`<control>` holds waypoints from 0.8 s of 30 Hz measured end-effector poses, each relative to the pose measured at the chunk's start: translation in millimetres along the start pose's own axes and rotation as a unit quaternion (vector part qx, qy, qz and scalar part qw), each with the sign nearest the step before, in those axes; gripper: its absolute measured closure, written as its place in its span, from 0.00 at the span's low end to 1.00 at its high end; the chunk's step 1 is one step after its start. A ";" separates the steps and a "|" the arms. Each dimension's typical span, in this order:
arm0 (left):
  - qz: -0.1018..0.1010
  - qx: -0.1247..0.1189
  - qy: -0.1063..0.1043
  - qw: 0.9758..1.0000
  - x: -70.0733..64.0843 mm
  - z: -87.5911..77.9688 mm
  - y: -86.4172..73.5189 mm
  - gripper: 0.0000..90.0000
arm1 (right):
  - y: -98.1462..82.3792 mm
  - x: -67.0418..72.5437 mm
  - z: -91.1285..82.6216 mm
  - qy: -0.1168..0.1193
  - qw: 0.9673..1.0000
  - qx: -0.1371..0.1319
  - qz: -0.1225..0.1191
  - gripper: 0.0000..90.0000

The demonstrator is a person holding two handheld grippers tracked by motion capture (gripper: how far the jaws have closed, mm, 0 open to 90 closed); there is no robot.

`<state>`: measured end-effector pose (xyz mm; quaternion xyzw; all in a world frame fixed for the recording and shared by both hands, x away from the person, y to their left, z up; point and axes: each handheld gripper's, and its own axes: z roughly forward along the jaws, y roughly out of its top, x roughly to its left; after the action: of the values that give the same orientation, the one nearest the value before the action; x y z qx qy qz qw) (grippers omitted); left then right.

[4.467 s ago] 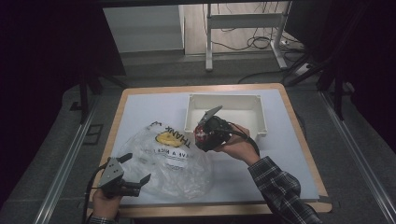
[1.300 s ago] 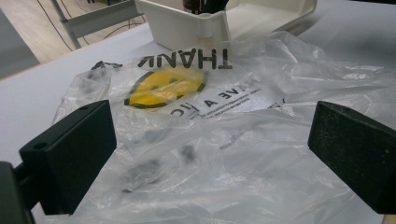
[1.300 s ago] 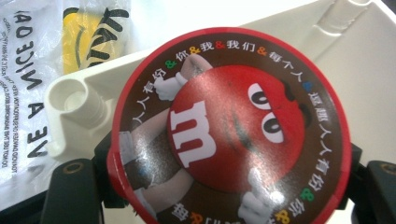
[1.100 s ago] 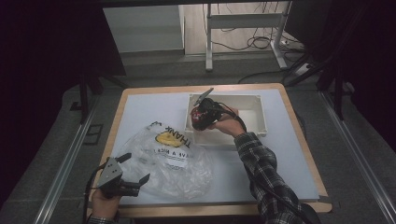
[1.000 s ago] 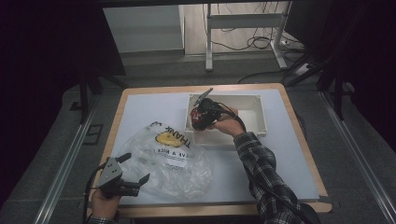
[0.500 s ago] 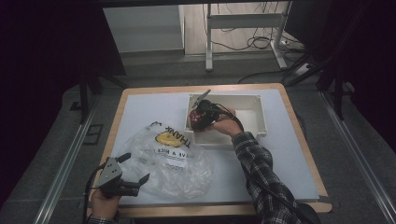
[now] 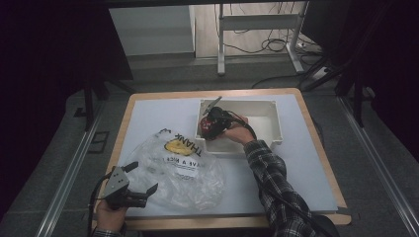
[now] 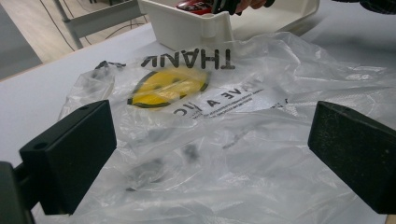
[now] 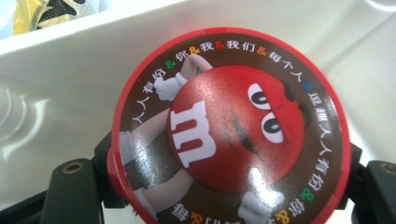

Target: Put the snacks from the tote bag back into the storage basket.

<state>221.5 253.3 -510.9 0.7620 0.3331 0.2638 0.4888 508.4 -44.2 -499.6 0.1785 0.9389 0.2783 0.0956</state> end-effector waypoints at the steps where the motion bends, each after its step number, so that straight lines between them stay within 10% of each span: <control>1: 0.000 0.000 0.000 1.000 0.0 0.0 0.0 0.01 | -0.4 -0.8 0.3 0.001 1.000 -0.002 0.000 0.29; 24: 0.001 0.000 0.001 1.000 0.0 -0.3 0.0 0.01 | -6.2 -4.4 3.0 0.005 1.000 -0.022 -0.001 0.22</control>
<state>221.4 253.5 -510.8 0.7619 0.3326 0.2648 0.4887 511.5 -49.2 -505.2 0.1737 0.9333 0.2995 0.0955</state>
